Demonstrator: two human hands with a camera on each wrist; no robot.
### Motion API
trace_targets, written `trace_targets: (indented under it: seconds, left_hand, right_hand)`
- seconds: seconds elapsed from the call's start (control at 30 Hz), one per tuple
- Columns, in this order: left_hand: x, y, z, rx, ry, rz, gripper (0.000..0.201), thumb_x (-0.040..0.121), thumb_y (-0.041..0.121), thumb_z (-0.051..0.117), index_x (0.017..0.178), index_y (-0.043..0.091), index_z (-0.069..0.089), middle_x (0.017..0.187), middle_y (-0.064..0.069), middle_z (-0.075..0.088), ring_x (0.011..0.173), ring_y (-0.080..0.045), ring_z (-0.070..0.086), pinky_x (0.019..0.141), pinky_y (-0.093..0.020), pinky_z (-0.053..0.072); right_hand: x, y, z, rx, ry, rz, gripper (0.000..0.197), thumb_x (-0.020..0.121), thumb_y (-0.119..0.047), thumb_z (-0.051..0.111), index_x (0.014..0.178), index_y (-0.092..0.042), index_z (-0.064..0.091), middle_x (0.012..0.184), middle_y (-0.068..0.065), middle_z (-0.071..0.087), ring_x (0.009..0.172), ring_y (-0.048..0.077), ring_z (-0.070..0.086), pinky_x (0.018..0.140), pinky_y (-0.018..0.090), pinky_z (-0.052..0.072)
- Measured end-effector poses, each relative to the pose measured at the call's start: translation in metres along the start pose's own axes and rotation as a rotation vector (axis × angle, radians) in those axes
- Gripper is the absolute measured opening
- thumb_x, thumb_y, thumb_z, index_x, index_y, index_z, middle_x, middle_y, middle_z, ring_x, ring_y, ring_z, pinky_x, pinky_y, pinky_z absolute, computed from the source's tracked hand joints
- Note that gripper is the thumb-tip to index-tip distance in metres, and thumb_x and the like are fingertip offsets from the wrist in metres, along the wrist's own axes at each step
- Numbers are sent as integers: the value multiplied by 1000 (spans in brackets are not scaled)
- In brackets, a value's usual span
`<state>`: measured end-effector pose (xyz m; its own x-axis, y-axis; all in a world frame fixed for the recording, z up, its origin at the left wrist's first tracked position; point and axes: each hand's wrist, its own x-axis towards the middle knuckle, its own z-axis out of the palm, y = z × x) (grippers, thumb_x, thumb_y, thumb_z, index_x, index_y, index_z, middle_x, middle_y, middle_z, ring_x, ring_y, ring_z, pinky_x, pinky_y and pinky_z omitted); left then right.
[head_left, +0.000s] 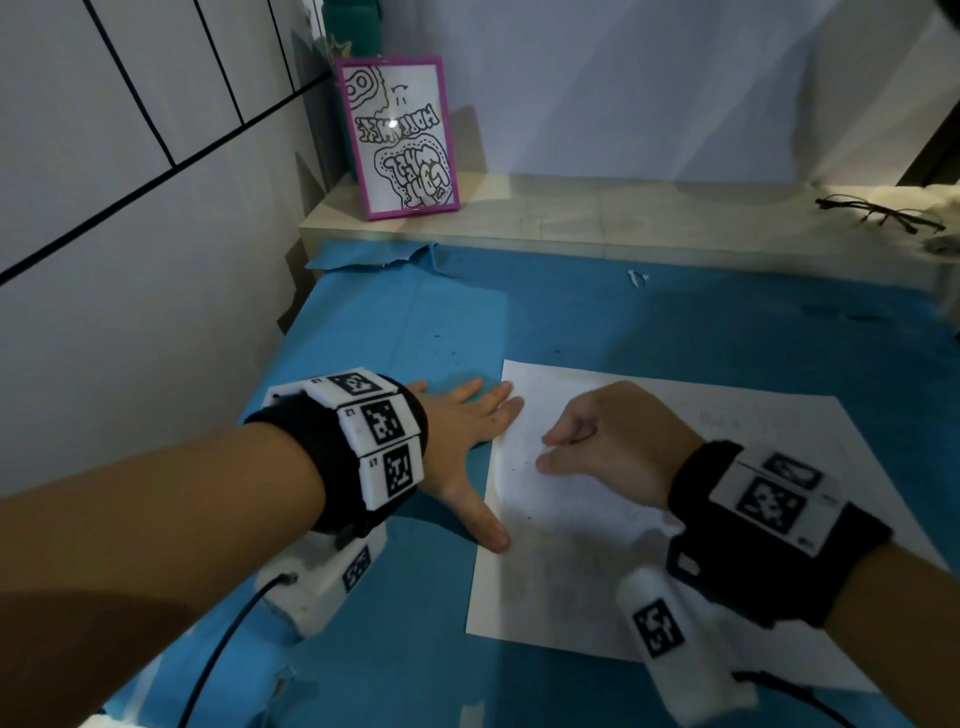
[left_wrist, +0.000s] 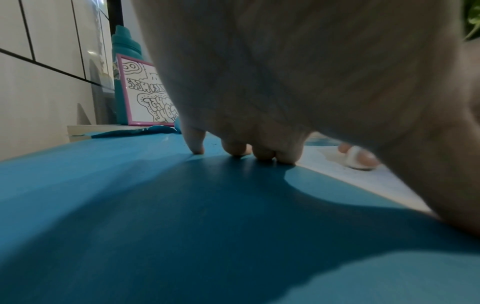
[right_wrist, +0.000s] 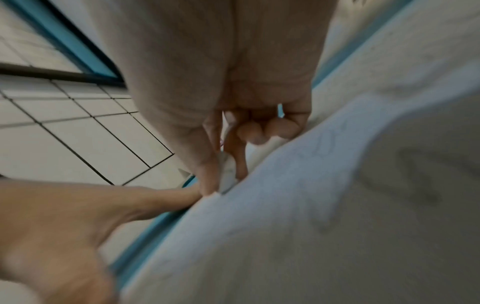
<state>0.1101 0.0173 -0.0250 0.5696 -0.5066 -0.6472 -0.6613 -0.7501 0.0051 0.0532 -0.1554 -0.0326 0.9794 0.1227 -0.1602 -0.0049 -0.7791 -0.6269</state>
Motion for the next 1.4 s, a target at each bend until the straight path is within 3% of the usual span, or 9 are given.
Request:
trace_targets:
  seconds: [0.17, 0.5, 0.63, 0.73, 0.83, 0.97, 1.1, 1.2, 1.4]
  left_hand:
    - [-2, 0, 0, -7, 2, -3, 128, 63, 81, 57, 146, 29, -25, 153, 14, -30, 143, -12, -21, 117, -55, -2]
    - [0, 0, 0, -10, 0, 4, 129, 62, 82, 57, 146, 30, -25, 152, 14, -31, 143, -12, -22, 117, -55, -2]
    - [0, -1, 1, -14, 4, 4, 129, 61, 83, 57, 146, 30, -25, 153, 14, -30, 143, -12, -22, 116, -55, -2]
    - [1, 0, 0, -9, 4, 4, 129, 62, 83, 57, 146, 30, -25, 152, 14, -30, 143, -12, -22, 117, -55, -2]
    - [0, -1, 0, -13, 3, -1, 129, 61, 83, 57, 146, 31, -25, 152, 15, -31, 143, -12, -22, 117, -55, -2]
    - [0, 1, 0, -6, 4, -1, 128, 62, 82, 58, 146, 30, -25, 153, 15, -30, 143, -12, -21, 117, -55, -2]
    - [-1, 0, -1, -10, 6, 1, 129, 62, 82, 58, 146, 31, -24, 153, 15, -29, 143, -12, -20, 116, -56, -1]
    - [1, 0, 0, -6, 3, 1, 129, 62, 82, 58, 146, 31, -25, 153, 15, -30, 144, -12, -20, 116, -56, -1]
    - [1, 0, 0, 4, 4, 6, 129, 62, 82, 58, 146, 30, -24, 153, 14, -30, 144, -13, -21, 116, -56, 1]
  right_hand:
    - [-4, 0, -1, -27, -105, -26, 14, 70, -29, 79, 69, -27, 66, 77, -14, 65, 77, 3, 60, 68, 12, 41]
    - [-2, 9, -11, -37, 37, 10, 16, 69, -27, 80, 65, -27, 64, 76, -12, 65, 81, 9, 61, 70, 15, 42]
    - [-4, 4, -11, -112, -127, -7, 12, 70, -28, 80, 72, -25, 69, 77, -12, 65, 80, 8, 60, 74, 19, 44]
    - [-1, 7, -14, -73, 3, 22, 15, 70, -28, 79, 67, -27, 64, 76, -13, 61, 82, 10, 59, 72, 18, 40]
    - [-4, 4, -12, -125, -107, -18, 16, 70, -28, 79, 67, -29, 63, 74, -13, 62, 76, 7, 58, 66, 14, 40]
    - [-4, 9, -16, -54, 6, 24, 24, 68, -26, 81, 56, -26, 60, 86, -6, 70, 88, 11, 63, 81, 23, 47]
    - [-8, 4, -16, -123, -155, -6, 25, 69, -26, 80, 58, -31, 59, 71, -13, 63, 73, 4, 59, 66, 13, 42]
    - [-8, 7, -18, -111, -42, 12, 23, 71, -27, 79, 59, -30, 59, 76, -14, 63, 82, 8, 60, 71, 17, 41]
    - [-6, -3, -17, -110, -135, 20, 15, 70, -28, 79, 66, -28, 64, 69, -17, 59, 69, 0, 54, 62, 14, 39]
